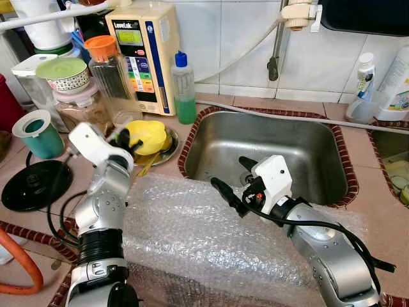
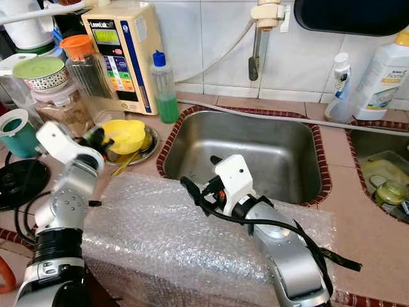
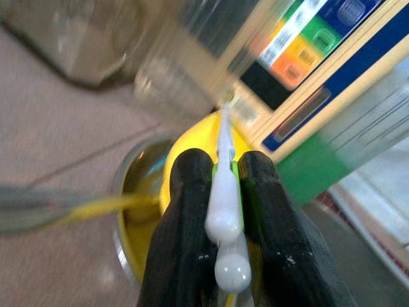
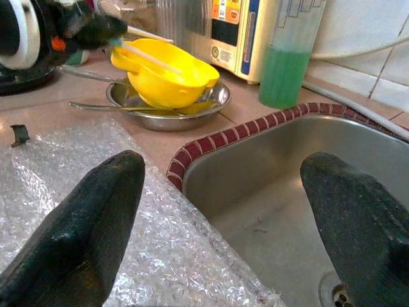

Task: Kitchen organization

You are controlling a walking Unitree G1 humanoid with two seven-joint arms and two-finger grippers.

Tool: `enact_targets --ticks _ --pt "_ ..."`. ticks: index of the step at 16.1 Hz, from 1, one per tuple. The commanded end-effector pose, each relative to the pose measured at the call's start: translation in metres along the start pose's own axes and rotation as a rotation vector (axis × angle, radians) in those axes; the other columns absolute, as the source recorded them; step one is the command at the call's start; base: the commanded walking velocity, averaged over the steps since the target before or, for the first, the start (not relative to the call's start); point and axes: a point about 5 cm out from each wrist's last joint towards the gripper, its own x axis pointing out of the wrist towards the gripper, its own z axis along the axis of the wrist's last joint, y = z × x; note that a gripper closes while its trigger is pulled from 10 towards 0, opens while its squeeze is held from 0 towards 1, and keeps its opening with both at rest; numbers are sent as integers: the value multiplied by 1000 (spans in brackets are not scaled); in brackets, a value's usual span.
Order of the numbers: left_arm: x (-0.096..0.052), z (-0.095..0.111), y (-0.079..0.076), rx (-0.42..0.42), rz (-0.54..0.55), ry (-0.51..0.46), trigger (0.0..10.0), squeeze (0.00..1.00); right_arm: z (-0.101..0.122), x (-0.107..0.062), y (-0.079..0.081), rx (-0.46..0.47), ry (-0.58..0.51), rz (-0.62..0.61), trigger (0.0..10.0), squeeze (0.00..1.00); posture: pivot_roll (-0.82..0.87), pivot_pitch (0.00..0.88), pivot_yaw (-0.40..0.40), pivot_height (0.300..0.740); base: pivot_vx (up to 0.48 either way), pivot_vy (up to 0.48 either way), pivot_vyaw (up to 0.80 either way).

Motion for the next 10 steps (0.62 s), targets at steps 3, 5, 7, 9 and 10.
enact_targets --ticks 3,5,7,9,10 --pt "-2 12 -21 -22 -144 -62 0 0 6 -1 -6 -17 -31 -39 10000 0 -72 0 107 740 0 0 0" --pt "-2 19 -32 -19 -236 -83 0 0 10 1 -11 -20 -61 -77 10000 0 -73 0 106 740 0 0 0" --pt "-2 38 -35 57 -259 -198 0 0 14 0 -19 -40 -82 -127 10000 0 -78 0 106 740 0 0 0" --pt "-7 51 -51 159 -367 -269 0 0 18 -3 -30 -49 -117 -203 10000 0 -79 0 104 740 0 0 0" --pt "-8 48 -59 169 -427 -235 0 0 20 -4 -34 -62 -127 -230 10000 0 -79 0 102 740 0 0 0"
